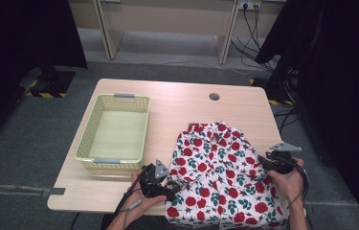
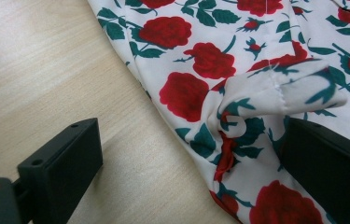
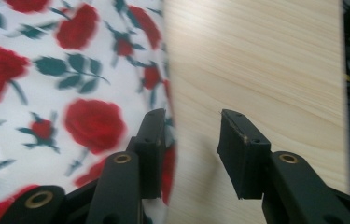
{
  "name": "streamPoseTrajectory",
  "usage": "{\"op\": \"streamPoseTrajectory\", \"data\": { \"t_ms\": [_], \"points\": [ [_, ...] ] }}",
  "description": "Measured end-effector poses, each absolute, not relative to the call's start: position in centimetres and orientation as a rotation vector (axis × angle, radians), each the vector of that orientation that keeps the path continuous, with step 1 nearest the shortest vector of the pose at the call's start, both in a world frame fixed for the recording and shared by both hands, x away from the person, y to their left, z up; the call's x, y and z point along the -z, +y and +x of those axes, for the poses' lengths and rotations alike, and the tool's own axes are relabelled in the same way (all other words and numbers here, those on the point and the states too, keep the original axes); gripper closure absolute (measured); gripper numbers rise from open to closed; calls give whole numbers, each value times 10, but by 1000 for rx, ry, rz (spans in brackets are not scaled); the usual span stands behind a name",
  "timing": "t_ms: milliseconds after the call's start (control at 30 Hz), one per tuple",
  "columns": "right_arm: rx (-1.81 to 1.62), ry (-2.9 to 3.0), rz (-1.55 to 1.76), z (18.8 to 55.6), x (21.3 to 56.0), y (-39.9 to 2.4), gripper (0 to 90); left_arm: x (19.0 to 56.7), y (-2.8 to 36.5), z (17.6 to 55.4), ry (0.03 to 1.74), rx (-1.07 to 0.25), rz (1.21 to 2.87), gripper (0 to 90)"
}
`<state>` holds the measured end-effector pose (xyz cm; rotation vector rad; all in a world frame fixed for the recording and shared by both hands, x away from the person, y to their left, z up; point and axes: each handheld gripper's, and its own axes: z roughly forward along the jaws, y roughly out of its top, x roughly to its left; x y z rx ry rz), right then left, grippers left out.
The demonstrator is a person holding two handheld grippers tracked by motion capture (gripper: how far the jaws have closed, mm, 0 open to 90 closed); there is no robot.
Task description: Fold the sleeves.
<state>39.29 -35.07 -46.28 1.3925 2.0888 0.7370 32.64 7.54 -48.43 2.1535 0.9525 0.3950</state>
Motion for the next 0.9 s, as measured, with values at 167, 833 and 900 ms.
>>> {"op": "streamPoseTrajectory", "data": {
  "t_ms": [167,833,900],
  "points": [
    [-736,2057,1399,388,456,-358,578,484,75,326,953,-395,2153,44],
    [-1032,2169,1308,344,449,-321,243,483,84,318,936,-294,2085,65],
    [-1033,2180,1302,339,448,-317,226,483,84,313,925,-301,2098,62]
  ]
}}
